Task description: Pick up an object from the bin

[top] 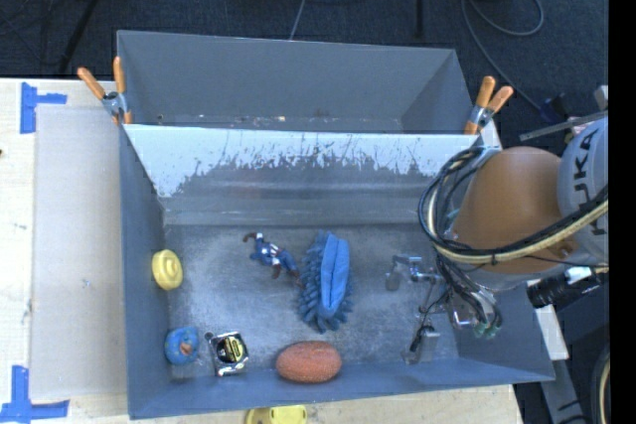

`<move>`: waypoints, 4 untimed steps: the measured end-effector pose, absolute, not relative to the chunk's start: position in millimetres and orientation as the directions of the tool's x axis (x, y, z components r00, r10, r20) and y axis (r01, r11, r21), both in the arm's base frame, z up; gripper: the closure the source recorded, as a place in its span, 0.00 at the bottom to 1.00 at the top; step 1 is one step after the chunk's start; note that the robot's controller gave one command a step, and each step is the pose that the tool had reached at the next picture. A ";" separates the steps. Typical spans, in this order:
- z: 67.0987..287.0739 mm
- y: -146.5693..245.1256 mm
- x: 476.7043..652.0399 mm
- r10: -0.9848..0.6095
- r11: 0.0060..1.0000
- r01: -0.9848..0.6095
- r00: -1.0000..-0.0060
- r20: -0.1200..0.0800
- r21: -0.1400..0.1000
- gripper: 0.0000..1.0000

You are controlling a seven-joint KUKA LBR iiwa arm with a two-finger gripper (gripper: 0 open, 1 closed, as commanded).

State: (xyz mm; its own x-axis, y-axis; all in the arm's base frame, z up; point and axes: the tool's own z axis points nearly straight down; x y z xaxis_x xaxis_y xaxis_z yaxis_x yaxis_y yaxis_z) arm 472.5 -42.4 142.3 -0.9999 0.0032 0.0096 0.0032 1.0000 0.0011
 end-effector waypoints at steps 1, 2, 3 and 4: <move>146.4 -42.3 474.3 0.001 1.000 0.001 -1.000 0.002 0.000 0.00; 83.7 7.3 530.2 0.121 0.993 0.121 -0.993 -0.005 0.001 0.00; 84.2 16.8 538.4 -0.086 0.996 -0.086 -0.996 0.002 0.000 0.00; 91.5 33.5 542.8 -0.209 0.978 -0.209 -0.978 -0.001 0.000 0.00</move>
Offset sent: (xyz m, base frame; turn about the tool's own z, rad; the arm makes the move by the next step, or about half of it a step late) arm 0.0660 0.0595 -0.0723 0.1369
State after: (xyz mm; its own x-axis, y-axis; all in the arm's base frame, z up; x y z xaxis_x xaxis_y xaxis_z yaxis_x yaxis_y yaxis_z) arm 542.8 33.5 91.5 -0.9779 -0.2093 -0.0014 -0.2093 0.9779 0.0000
